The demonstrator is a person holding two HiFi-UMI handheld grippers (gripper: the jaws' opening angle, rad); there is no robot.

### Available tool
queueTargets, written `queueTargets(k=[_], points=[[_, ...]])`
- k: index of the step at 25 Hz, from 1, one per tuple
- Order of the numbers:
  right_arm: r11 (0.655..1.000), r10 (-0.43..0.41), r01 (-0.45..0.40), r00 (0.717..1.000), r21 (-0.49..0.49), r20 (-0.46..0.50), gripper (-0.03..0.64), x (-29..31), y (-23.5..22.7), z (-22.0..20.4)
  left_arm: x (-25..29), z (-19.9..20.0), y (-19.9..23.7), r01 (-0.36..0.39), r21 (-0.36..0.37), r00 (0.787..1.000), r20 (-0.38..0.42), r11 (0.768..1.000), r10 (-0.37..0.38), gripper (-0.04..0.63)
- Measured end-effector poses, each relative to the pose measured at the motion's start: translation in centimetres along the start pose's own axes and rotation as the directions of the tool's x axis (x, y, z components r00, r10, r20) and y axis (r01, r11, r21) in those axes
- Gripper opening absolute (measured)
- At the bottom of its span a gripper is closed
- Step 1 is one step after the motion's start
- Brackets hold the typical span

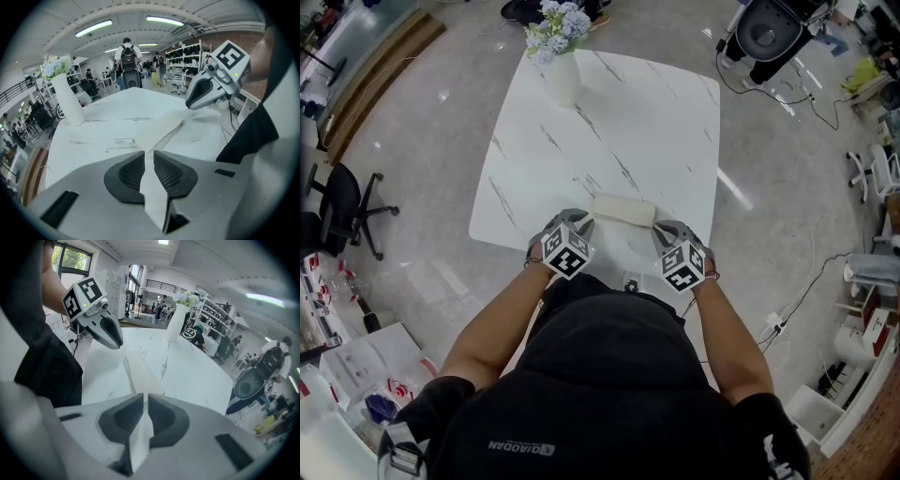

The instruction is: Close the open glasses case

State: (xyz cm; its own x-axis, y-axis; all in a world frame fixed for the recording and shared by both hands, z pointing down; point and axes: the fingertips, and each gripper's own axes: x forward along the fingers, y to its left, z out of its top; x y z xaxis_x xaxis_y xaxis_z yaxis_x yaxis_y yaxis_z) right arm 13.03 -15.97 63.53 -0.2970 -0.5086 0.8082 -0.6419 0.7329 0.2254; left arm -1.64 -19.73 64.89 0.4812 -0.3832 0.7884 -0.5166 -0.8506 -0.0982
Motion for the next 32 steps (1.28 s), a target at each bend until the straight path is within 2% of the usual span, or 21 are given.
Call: queueTargets(k=[4, 9, 12, 15, 18, 26, 32], points=[[0.987, -0.036, 0.019, 0.995, 0.162, 0.097, 0.025, -2.3, -1.0, 2.5, -2.3, 2.1, 0.5, 0.006, -0.089, 0.997, 0.08, 0.996, 0.001, 0.054], [0.923, -0.086, -0.017, 0.964, 0.384, 0.25, 0.025, -5.3, -2.7, 5.4, -5.7, 6.2, 1.4, 0.038, -0.198, 0.976, 0.219, 0.979, 0.007, 0.034], [0.876, -0.124, -0.057, 0.933, 0.479, 0.337, 0.025, -7.5, -3.9, 7.0, -7.9, 8.5, 1.9, 0.051, -0.228, 0.955, 0.297, 0.972, 0.019, 0.021], [0.825, -0.156, -0.122, 0.889, 0.551, 0.43, 0.023, -10.0, -5.3, 8.8, -10.0, 10.6, 2.5, 0.058, -0.241, 0.932, 0.361, 0.969, 0.034, 0.005], [0.797, -0.183, -0.162, 0.853, 0.582, 0.488, 0.007, -11.9, -6.5, 9.7, -11.6, 12.1, 2.8, 0.079, -0.257, 0.908, 0.418, 0.963, 0.037, 0.005], [0.817, -0.244, -0.118, 0.815, 0.564, 0.525, 0.002, -14.7, -7.3, 10.9, -14.3, 14.7, 3.0, 0.088, -0.252, 0.868, 0.495, 0.964, 0.05, 0.005], [0.824, -0.25, -0.114, 0.806, 0.555, 0.537, 0.0, -15.7, -6.9, 11.8, -16.1, 15.7, 3.5, 0.075, -0.245, 0.846, 0.529, 0.967, 0.068, 0.005]])
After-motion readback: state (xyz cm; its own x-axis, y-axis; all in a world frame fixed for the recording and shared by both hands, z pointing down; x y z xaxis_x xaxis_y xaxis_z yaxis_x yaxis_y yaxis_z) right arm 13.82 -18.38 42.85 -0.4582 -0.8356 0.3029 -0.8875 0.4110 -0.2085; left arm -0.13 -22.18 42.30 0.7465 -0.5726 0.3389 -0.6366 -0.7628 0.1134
